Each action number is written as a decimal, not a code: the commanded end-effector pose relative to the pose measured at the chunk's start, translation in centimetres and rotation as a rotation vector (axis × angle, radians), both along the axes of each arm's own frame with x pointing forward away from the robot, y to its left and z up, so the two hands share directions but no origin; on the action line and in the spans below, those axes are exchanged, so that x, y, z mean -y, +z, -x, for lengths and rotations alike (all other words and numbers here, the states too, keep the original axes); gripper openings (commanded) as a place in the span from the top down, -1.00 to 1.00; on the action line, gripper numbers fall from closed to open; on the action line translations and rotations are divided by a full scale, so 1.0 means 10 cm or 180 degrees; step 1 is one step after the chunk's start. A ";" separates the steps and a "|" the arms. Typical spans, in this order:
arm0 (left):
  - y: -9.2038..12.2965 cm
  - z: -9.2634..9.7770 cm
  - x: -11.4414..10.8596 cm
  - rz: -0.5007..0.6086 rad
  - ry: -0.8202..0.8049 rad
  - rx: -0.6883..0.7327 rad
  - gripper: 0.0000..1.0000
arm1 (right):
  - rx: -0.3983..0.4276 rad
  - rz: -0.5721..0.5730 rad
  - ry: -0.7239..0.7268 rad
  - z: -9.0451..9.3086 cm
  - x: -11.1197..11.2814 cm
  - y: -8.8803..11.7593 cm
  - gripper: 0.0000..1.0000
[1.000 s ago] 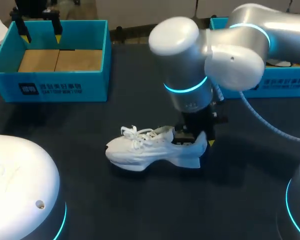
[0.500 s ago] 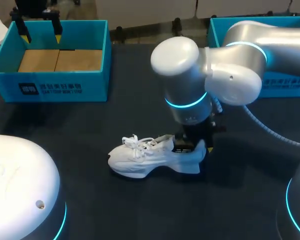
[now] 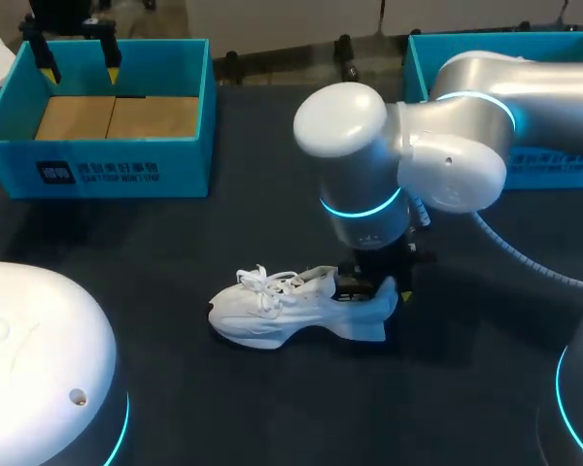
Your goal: Take the shoe out of the shoebox, open the shoe tongue, remove and reinsert the insole, then place the shoe into the shoebox
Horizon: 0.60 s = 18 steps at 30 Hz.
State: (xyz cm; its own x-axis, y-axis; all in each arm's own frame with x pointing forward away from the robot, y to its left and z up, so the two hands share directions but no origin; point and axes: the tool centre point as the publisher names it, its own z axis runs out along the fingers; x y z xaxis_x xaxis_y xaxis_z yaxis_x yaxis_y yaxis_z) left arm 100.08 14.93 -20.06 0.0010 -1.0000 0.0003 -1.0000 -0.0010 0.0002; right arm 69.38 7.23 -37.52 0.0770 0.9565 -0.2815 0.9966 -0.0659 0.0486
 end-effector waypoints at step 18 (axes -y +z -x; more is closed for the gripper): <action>0.00 0.00 0.00 -0.0001 -0.0001 0.0000 -1.00 | 0.0090 -0.0108 0.0170 0.08 0.02 0.33 -0.04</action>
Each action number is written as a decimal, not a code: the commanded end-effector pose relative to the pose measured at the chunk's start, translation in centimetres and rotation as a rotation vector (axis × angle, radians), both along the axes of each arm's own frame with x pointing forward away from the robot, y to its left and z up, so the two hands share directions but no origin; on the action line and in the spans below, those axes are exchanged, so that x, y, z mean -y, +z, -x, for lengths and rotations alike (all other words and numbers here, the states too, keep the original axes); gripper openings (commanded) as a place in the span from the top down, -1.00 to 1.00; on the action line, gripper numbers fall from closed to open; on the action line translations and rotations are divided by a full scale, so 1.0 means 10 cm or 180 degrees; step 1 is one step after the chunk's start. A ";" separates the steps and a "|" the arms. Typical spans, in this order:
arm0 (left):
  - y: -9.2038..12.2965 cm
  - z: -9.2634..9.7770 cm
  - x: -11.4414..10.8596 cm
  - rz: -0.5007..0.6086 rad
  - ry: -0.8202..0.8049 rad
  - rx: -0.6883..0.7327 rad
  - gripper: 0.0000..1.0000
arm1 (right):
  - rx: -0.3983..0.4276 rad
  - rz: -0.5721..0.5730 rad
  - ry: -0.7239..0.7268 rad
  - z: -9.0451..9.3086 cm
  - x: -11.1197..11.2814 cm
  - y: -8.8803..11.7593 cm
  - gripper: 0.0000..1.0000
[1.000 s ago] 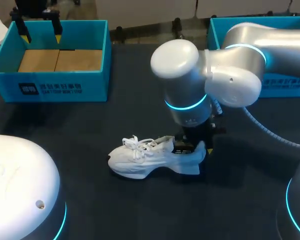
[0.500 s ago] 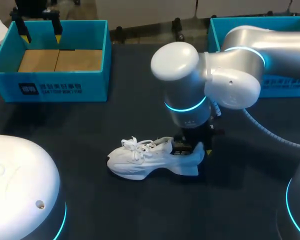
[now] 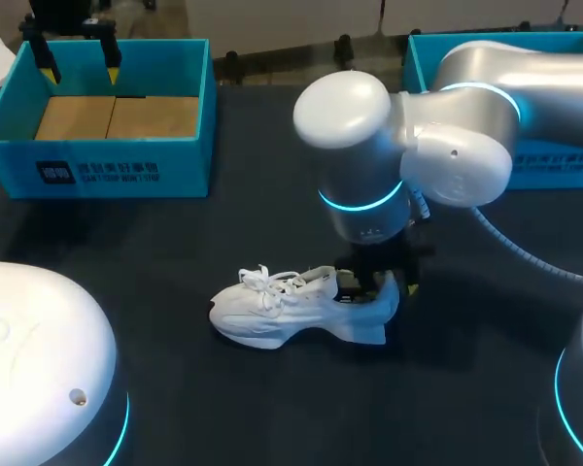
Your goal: Take the shoe out of the shoebox, open the shoe tongue, remove and reinsert the insole, then place the shoe into the shoebox
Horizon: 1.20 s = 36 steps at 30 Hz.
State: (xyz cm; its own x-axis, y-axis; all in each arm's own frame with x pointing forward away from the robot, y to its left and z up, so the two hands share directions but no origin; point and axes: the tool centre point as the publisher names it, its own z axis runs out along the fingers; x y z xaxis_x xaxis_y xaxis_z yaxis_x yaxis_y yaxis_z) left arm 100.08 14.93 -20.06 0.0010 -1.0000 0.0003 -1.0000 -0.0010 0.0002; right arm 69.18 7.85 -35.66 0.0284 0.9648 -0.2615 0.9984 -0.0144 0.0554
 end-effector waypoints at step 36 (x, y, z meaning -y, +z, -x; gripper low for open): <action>0.00 0.00 0.00 -0.0001 -0.0001 0.0000 -1.00 | 0.0913 -0.0030 0.3989 0.14 -0.09 0.81 -1.00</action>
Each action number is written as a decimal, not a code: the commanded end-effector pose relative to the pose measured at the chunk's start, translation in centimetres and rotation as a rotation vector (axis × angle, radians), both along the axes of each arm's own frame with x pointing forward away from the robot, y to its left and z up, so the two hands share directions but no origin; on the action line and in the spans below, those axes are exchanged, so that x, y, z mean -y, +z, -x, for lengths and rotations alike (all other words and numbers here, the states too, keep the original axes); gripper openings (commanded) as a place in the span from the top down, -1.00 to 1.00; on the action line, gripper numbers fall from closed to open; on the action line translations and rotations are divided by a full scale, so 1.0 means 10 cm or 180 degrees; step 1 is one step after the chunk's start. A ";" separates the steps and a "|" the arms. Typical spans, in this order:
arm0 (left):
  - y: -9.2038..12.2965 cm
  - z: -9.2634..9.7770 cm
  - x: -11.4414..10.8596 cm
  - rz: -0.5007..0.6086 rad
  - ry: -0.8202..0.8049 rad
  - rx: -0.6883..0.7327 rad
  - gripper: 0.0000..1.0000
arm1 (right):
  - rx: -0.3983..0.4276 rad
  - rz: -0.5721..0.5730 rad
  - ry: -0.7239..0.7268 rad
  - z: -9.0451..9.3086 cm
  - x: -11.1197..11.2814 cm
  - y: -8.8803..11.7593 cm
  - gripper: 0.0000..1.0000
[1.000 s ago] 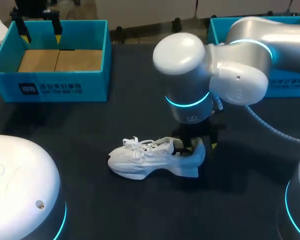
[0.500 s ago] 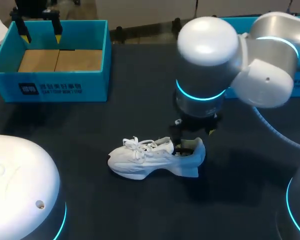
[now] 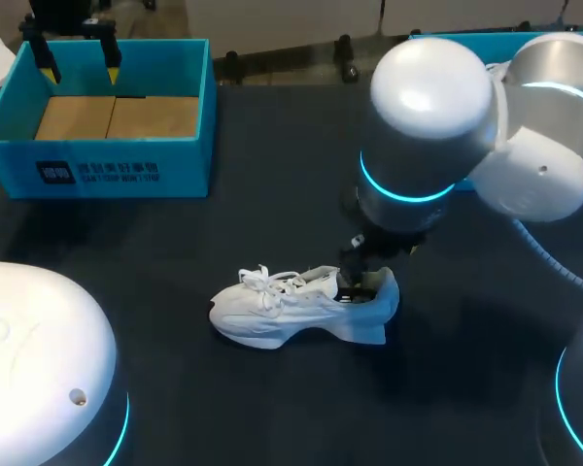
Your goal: Take the shoe out of the shoebox, open the shoe tongue, remove and reinsert the insole, then place the shoe into the shoebox
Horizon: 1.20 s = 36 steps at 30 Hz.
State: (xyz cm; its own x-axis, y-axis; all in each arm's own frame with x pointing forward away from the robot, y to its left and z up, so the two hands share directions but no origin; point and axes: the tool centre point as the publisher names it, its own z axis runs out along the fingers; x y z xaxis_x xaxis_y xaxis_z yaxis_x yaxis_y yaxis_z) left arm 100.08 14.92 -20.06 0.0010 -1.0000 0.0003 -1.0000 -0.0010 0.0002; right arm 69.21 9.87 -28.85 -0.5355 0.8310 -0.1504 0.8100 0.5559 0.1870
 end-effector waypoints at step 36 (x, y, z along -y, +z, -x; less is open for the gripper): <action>0.00 0.00 0.00 -0.0001 -0.0001 0.0000 -1.00 | 0.1431 -0.1023 0.3321 0.16 0.26 0.16 -1.00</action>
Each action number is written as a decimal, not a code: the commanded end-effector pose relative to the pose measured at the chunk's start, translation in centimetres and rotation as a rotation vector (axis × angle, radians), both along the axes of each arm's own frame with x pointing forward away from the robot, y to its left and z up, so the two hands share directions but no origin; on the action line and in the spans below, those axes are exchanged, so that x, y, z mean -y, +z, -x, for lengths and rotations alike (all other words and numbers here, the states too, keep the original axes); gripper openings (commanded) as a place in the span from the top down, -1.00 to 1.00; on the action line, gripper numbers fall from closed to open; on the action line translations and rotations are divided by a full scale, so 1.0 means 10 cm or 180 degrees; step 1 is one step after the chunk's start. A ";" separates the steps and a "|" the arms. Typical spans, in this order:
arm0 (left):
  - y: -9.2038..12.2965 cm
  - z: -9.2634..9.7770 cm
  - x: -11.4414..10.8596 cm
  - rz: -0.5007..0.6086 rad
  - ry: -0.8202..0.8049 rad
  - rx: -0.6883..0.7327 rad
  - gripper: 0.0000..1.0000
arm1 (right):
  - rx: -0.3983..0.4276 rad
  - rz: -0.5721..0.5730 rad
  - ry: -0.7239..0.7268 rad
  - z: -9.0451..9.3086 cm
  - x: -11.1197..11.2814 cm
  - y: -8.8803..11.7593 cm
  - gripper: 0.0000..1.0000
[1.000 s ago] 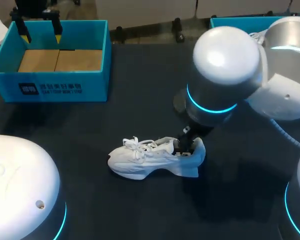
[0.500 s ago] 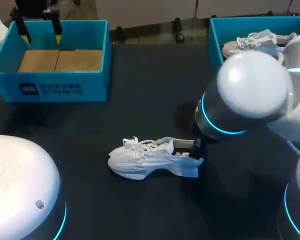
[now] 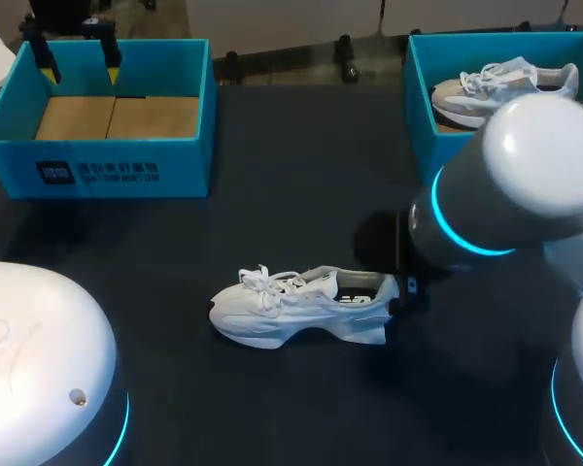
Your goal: Take the shoe out of the shoebox, open the shoe tongue, remove and reinsert the insole, then place the shoe into the shoebox
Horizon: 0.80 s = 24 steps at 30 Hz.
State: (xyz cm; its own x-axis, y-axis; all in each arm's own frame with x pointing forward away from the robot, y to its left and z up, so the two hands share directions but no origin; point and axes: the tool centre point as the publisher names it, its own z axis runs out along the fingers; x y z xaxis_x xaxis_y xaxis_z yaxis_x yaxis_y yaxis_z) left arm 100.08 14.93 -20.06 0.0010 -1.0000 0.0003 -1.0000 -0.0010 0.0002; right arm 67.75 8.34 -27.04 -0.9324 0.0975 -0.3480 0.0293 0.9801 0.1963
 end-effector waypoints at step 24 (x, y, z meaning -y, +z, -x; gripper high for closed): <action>0.00 0.00 0.00 -0.0001 -0.0001 0.0000 -1.00 | -0.0076 -0.1673 0.0925 0.07 0.38 -0.09 -1.00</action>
